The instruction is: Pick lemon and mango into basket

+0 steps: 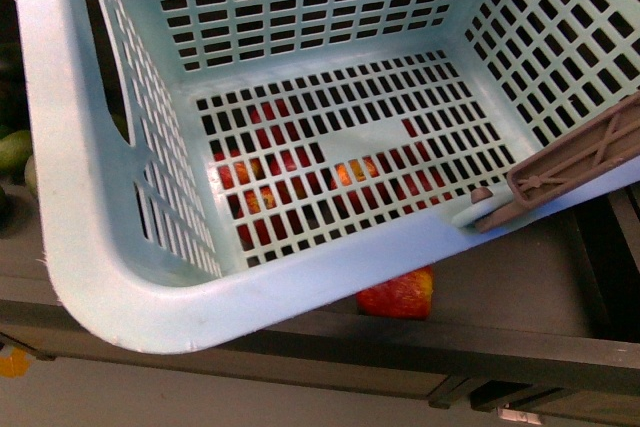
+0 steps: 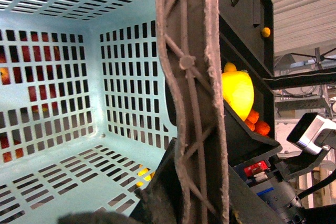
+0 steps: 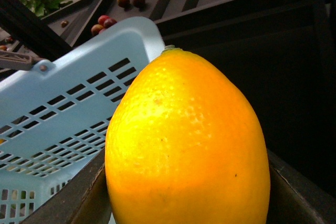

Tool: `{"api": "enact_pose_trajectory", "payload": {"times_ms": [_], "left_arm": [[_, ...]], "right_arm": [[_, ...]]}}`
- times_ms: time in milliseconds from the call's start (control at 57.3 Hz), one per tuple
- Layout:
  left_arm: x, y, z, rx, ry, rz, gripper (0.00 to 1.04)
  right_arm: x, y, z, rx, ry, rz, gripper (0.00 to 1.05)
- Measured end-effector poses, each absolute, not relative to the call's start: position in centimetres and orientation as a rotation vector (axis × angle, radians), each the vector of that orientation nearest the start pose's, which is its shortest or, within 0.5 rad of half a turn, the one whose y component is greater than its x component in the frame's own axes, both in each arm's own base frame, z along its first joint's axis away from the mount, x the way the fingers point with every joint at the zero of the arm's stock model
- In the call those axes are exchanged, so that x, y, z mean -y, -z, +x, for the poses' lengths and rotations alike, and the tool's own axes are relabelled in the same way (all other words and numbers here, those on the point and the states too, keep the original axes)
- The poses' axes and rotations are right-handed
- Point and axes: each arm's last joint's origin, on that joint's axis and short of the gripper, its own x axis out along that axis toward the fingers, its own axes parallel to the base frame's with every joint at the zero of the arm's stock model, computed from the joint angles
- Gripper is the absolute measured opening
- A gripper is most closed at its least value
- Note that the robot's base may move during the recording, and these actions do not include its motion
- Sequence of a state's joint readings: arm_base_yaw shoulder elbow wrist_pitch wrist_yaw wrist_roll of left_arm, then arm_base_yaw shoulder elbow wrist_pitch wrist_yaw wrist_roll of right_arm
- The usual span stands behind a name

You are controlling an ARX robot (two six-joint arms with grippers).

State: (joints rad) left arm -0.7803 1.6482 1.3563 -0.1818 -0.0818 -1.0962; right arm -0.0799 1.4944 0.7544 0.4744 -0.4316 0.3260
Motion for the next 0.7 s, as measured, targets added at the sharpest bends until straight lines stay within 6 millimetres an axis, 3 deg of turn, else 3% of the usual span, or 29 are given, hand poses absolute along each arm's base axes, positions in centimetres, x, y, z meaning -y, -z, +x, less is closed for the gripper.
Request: {"api": "enact_pose_trajectory", "payload": {"times_ms": [227, 384, 419, 576, 698], "left_arm": [[26.5, -31.0, 27.0, -0.756, 0.370, -0.833, 0.07], [26.5, -31.0, 27.0, -0.756, 0.370, -0.833, 0.07], [26.5, -31.0, 27.0, -0.756, 0.370, -0.833, 0.07], [26.5, -31.0, 27.0, -0.753, 0.366, -0.832, 0.07], [26.5, -30.9, 27.0, -0.756, 0.370, -0.828, 0.07]], "right_arm": [[-3.6, -21.8, 31.5, -0.353, -0.381, 0.353, 0.64], [-5.6, -21.7, 31.1, -0.366, -0.400, 0.337, 0.64], [-5.8, -21.6, 31.0, -0.368, -0.386, 0.330, 0.65], [-4.5, -23.0, 30.2, -0.323, -0.278, 0.354, 0.97], [-2.8, -24.5, 29.2, -0.276, -0.206, 0.382, 0.96]]}}
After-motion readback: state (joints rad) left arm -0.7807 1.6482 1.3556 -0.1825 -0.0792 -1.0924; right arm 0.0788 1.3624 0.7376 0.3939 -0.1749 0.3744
